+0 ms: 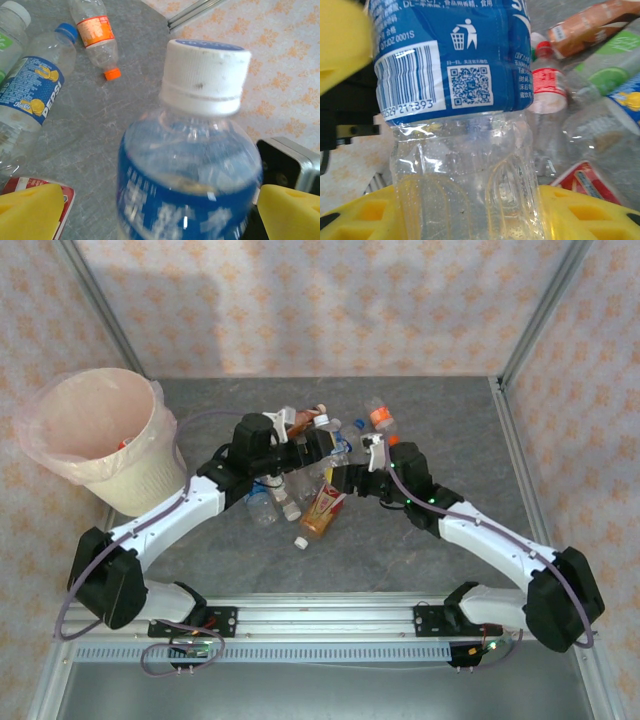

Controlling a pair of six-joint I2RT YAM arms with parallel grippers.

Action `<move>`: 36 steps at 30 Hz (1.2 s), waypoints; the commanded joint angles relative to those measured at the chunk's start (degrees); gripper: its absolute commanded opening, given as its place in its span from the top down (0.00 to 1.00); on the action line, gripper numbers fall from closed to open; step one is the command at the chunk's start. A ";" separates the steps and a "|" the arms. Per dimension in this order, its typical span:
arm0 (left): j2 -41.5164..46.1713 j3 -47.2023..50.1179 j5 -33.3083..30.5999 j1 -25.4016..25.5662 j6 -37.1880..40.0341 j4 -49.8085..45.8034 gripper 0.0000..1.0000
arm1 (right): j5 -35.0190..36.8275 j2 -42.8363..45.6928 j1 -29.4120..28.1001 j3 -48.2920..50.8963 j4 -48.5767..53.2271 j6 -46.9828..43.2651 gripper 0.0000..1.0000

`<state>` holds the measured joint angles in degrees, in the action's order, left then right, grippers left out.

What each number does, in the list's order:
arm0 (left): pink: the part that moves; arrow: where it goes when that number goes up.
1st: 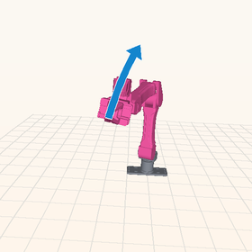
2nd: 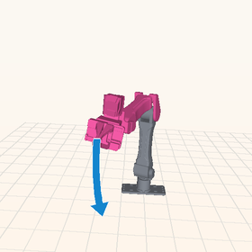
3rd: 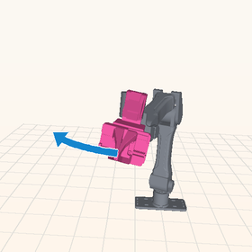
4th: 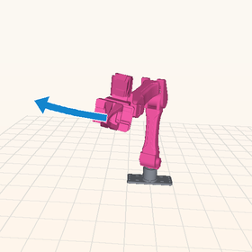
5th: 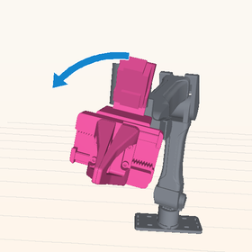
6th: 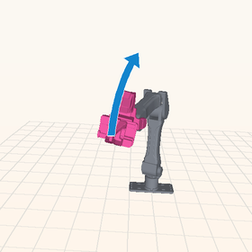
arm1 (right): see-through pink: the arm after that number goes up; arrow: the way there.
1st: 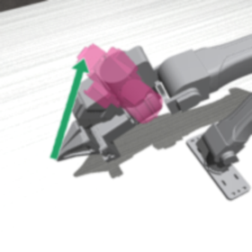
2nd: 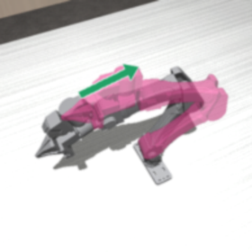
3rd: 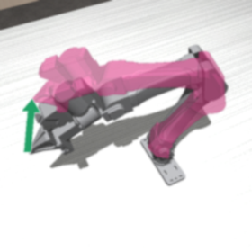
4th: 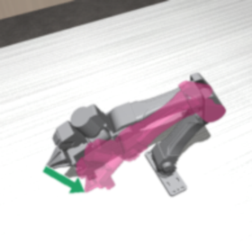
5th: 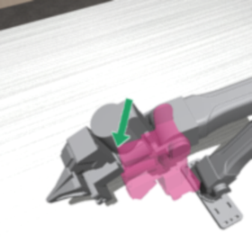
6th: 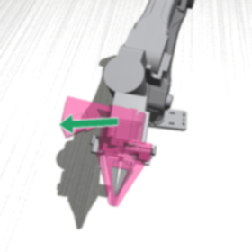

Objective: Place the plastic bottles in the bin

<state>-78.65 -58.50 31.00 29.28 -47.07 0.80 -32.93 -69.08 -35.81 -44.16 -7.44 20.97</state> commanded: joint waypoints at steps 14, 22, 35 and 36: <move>-0.28 -2.95 -2.24 1.13 1.71 0.17 0.44 | -3.71 -3.00 -1.99 -5.67 -1.21 -2.05 0.38; -0.37 -3.37 -6.21 0.92 2.47 -2.18 0.49 | -0.70 -1.37 -1.98 -8.20 5.53 -6.24 0.08; 6.12 -14.52 -27.85 -8.37 16.06 -26.76 0.53 | 36.59 11.97 -1.98 -5.67 10.66 -5.38 0.01; 7.01 -16.08 -29.84 -9.94 17.67 -28.64 0.53 | 40.26 12.20 -1.98 -5.68 10.83 -4.63 0.01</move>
<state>-76.18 -70.00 11.14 21.47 -35.88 -19.64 -7.31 -57.78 -37.74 -50.68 1.76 15.05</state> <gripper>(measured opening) 0.622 0.991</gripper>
